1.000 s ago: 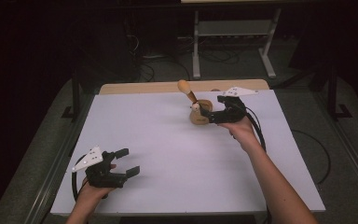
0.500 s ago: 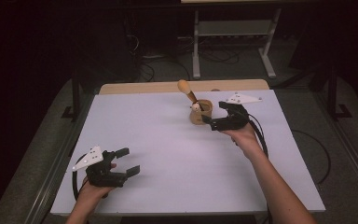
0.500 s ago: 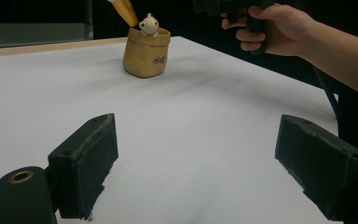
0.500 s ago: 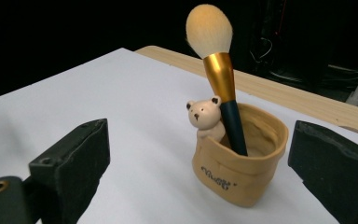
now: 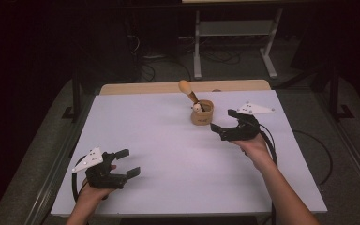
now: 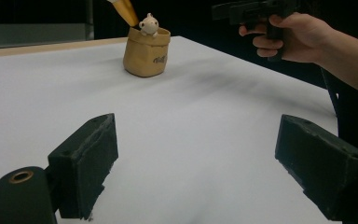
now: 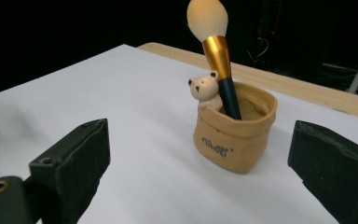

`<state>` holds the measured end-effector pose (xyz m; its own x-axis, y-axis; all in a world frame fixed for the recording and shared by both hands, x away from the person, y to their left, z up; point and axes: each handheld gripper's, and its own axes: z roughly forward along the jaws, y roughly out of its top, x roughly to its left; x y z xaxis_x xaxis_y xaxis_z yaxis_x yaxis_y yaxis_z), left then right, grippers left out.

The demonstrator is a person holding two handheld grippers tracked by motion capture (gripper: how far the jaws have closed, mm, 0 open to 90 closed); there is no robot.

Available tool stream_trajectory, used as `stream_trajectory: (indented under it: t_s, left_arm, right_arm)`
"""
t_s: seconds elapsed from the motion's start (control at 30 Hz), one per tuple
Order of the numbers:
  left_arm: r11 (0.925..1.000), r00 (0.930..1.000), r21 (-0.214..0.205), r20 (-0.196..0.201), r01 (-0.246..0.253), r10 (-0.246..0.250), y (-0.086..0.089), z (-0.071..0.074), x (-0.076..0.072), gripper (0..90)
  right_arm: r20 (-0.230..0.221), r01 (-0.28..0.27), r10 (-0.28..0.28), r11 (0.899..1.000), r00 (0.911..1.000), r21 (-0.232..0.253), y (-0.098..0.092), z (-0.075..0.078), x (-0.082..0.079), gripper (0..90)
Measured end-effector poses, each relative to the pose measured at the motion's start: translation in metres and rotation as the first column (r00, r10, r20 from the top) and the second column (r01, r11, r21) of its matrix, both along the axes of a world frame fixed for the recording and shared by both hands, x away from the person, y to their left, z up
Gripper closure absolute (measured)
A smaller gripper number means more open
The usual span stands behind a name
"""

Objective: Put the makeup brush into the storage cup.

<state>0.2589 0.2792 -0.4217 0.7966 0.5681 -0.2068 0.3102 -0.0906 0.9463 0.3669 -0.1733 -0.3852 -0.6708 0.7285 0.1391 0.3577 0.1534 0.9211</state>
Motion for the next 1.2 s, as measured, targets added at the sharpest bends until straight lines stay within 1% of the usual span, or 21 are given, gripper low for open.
stream_trajectory:
  t_s: [0.07,0.1,0.13,0.23,0.27,0.3,0.37,0.4,0.47,0.5,0.57,0.6,0.63,0.67,0.77,0.83,0.87,1.0,1.07,1.2]
  left_arm:
    - [1.0000,1.0000,0.007,0.004,0.001,-0.001,0.002,0.001,0.001,12.7]
    - [0.9999,1.0000,-0.009,-0.002,-0.006,0.006,0.002,0.001,0.000,12.7]
    - [0.9999,1.0000,-0.009,-0.004,-0.007,0.007,0.002,0.001,0.000,12.7]
    - [0.9999,1.0000,0.011,0.004,-0.002,0.002,0.003,0.001,-0.001,12.7]
    - [1.0000,1.0000,0.005,0.004,-0.003,0.003,0.003,0.001,-0.002,12.7]
    - [1.0000,1.0000,0.001,0.002,-0.007,0.007,0.003,0.001,-0.003,12.7]
    - [0.9999,0.9999,0.006,0.007,-0.008,0.008,0.003,0.001,-0.004,12.7]
    - [0.9999,0.9999,0.011,0.010,-0.008,0.008,0.004,0.002,-0.004,12.7]
    - [0.9999,0.9999,0.008,0.010,-0.010,0.010,0.004,0.002,-0.004,12.7]
    - [0.9999,0.9999,0.006,0.004,-0.012,0.012,0.003,0.001,-0.004,12.7]
    - [0.9999,1.0000,0.009,0.001,-0.010,0.010,0.003,0.001,-0.005,12.7]
    - [0.9999,0.9999,0.007,0.000,-0.011,0.011,0.002,0.001,-0.005,12.7]
    - [0.9999,0.9999,0.012,0.008,-0.007,0.007,0.003,0.001,-0.005,12.7]
    - [0.9999,1.0000,0.006,0.004,-0.009,0.009,0.003,0.001,-0.005,12.7]
    - [1.0000,1.0000,0.007,0.004,-0.004,0.004,0.003,0.000,-0.004,12.7]
    - [1.0000,1.0000,0.008,0.003,-0.002,0.002,0.002,0.000,-0.004,12.7]
    - [1.0000,1.0000,0.008,0.000,-0.002,0.002,0.002,0.000,-0.004,12.7]
    - [1.0000,1.0000,0.009,-0.006,-0.001,0.001,0.001,0.000,-0.005,12.7]
    - [0.9998,1.0000,0.018,-0.003,0.002,-0.002,0.002,0.000,-0.004,12.7]
    - [0.9998,1.0000,0.019,0.002,0.003,-0.003,0.002,0.001,-0.004,12.7]
  right_arm:
    - [-0.010,0.000,0.000,1.000,1.0000,-0.004,-0.002,-0.001,-0.003,5.0]
    - [-0.002,0.004,-0.004,1.000,1.0000,0.003,-0.004,-0.002,-0.005,5.1]
    - [-0.003,0.007,-0.007,1.000,1.0000,0.003,-0.005,-0.004,-0.007,5.1]
    - [-0.017,0.007,-0.007,1.000,0.9998,-0.003,-0.008,-0.006,-0.013,4.9]
    - [-0.020,0.008,-0.008,1.000,0.9998,-0.008,-0.008,-0.007,-0.015,4.4]
    - [-0.018,0.012,-0.012,1.000,0.9998,-0.011,-0.009,-0.006,-0.016,4.1]
    - [0.004,0.019,-0.019,1.000,0.9998,0.008,-0.011,-0.007,-0.021,4.5]
    - [0.000,0.021,-0.021,1.000,0.9998,0.010,-0.013,-0.008,-0.023,4.5]
    - [0.006,0.022,-0.022,1.000,0.9997,0.008,-0.015,-0.009,-0.026,4.5]
    - [-0.005,0.018,-0.018,1.000,0.9998,0.006,-0.016,-0.009,-0.027,4.5]
    - [-0.005,0.020,-0.019,1.000,0.9998,0.002,-0.018,-0.009,-0.031,4.4]
    - [0.002,0.022,-0.022,1.000,0.9998,0.007,-0.019,-0.008,-0.032,4.5]
    - [0.015,0.021,-0.022,1.000,0.9997,0.017,-0.020,-0.009,-0.034,4.5]
    - [0.015,0.024,-0.025,0.999,0.9996,0.025,-0.020,-0.009,-0.036,4.5]
    - [0.020,0.020,-0.021,1.000,0.9996,0.020,-0.023,-0.012,-0.041,4.5]
    - [0.008,0.018,-0.018,1.000,0.9998,0.009,-0.024,-0.013,-0.045,4.4]
    - [0.021,0.019,-0.019,1.000,0.9996,0.015,-0.025,-0.014,-0.047,4.4]
    - [0.022,0.015,-0.015,1.000,0.9996,0.026,-0.031,-0.016,-0.057,4.4]
    - [0.024,0.016,-0.017,0.999,0.9996,0.031,-0.033,-0.017,-0.061,4.4]
    - [0.025,0.024,-0.025,0.999,0.9994,0.033,-0.038,-0.020,-0.068,4.5]
